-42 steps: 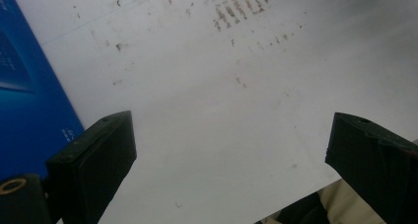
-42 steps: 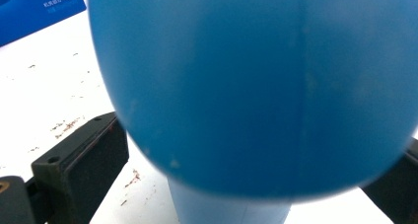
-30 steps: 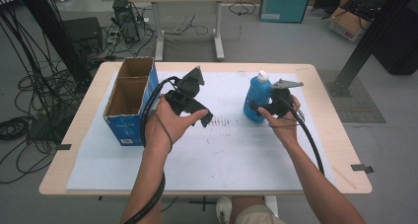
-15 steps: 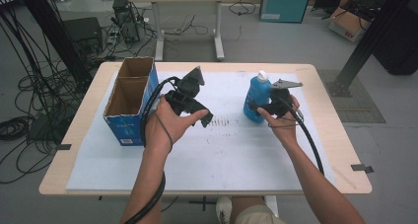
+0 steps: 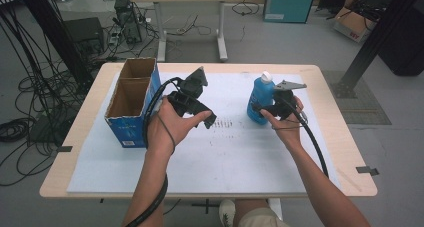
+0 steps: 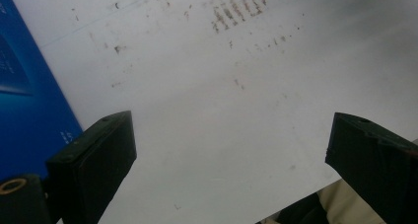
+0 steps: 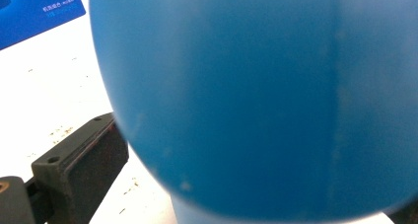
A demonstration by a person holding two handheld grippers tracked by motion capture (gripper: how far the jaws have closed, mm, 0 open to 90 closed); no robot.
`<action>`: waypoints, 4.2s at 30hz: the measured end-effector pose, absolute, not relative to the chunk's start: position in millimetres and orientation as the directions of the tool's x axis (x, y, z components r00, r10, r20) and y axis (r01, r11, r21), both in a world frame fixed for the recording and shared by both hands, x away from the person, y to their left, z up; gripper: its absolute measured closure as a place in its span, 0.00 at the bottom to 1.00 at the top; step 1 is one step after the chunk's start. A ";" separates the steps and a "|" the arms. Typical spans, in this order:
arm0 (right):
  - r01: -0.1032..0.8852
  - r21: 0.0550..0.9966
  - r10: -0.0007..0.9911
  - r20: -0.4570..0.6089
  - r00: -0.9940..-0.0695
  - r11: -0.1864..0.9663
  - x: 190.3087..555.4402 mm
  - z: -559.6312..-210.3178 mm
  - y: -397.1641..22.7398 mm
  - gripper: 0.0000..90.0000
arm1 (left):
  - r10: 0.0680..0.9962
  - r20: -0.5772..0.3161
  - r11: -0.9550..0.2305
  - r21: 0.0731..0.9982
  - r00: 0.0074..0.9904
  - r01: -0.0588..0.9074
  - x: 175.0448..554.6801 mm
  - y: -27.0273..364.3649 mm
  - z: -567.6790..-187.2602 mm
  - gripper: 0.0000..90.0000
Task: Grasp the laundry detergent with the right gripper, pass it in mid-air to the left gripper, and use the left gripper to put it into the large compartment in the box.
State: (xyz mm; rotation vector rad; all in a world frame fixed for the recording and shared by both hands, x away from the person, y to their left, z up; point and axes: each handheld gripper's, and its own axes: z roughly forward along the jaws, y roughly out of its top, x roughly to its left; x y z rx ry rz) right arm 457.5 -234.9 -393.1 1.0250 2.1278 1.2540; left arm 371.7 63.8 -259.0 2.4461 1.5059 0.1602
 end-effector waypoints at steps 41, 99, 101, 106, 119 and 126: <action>0.357 0.882 0.784 -0.021 -0.620 0.306 456.9 -395.1 -232.5 0.02 | 0.890 -0.046 -0.424 0.280 0.453 0.861 371.2 64.7 -259.4 0.06; 0.359 0.881 0.785 -0.023 -0.619 0.308 456.3 -396.7 -232.9 0.04 | 0.888 -0.046 -0.430 0.276 0.458 0.860 371.4 61.5 -260.4 0.06; 0.357 0.881 0.784 -0.025 -0.620 0.310 456.3 -396.5 -233.2 0.06 | 0.887 -0.045 -0.430 0.276 0.459 0.859 371.4 61.6 -260.2 0.06; 0.355 0.881 0.784 -0.027 -0.621 0.311 456.1 -396.4 -233.2 0.11 | 0.888 -0.045 -0.428 0.277 0.457 0.860 371.5 61.7 -260.3 0.06; 0.354 0.878 0.781 -0.037 -0.623 0.323 454.6 -398.5 -231.5 0.28 | 0.887 -0.047 -0.431 0.270 0.459 0.861 371.5 61.5 -262.5 0.06; 0.334 0.883 0.775 -0.053 -0.630 0.331 456.0 -400.7 -233.5 0.35 | 0.888 -0.047 -0.431 0.268 0.458 0.862 371.7 61.2 -262.6 0.06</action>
